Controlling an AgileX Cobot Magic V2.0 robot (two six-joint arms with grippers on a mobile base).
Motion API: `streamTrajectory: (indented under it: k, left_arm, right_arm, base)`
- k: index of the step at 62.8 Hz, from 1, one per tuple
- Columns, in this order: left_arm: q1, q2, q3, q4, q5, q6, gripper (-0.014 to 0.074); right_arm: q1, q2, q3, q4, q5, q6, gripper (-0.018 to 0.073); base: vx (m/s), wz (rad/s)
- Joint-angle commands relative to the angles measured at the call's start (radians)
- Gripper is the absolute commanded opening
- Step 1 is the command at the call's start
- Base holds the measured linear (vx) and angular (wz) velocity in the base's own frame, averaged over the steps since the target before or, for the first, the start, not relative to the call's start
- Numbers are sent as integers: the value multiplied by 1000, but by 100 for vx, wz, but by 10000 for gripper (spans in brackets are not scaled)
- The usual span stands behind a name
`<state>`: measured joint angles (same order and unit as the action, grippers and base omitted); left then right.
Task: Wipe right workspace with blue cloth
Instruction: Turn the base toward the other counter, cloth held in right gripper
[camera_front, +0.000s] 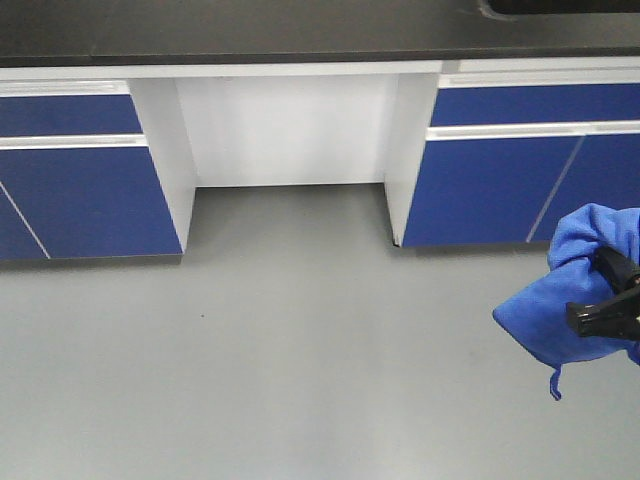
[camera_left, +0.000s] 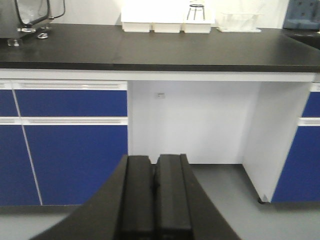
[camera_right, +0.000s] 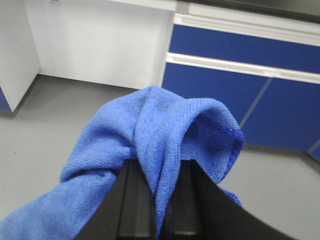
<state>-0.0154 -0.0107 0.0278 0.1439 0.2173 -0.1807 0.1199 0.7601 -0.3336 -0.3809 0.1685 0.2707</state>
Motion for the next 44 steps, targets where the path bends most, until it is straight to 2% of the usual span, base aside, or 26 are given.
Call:
streamTrajectory:
  k: [1,19,44]
  left_arm:
    - [5,-15,30,1,-82,-8,-6]
    - [5,-15,30,1,-82,-8,-6]
    - [5,-15,30,1,-82,-8,-6]
  right_arm:
    - [2,-5,-31,-7,-68,-5,-3]
    - [2,-5,-31,-7,-68,-5,-3]
    - [2,-5,-31,-7,-68,-5,-3]
  base:
    - [-28,-23]
    - [-24,-41]
    - [-17,-70]
